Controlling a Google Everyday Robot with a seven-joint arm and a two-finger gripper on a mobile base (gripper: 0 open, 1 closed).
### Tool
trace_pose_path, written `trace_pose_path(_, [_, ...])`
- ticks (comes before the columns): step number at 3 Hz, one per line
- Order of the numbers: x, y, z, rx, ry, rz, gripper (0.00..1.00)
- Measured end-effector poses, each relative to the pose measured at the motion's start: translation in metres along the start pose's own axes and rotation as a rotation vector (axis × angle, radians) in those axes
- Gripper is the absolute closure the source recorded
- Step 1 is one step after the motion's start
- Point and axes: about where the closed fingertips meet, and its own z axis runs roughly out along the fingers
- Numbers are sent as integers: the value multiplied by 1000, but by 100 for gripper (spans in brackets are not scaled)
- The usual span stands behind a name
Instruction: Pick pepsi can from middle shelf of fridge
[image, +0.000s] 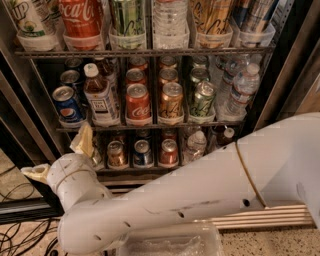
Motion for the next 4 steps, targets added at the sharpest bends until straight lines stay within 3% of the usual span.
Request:
trace_pose_path(1, [-4, -29, -4, 135, -50, 14, 0])
trace_pose_path(2, [-12, -49, -8, 212, -80, 13, 0])
trace_pose_path(4, [-15, -50, 0, 224, -104, 9, 0])
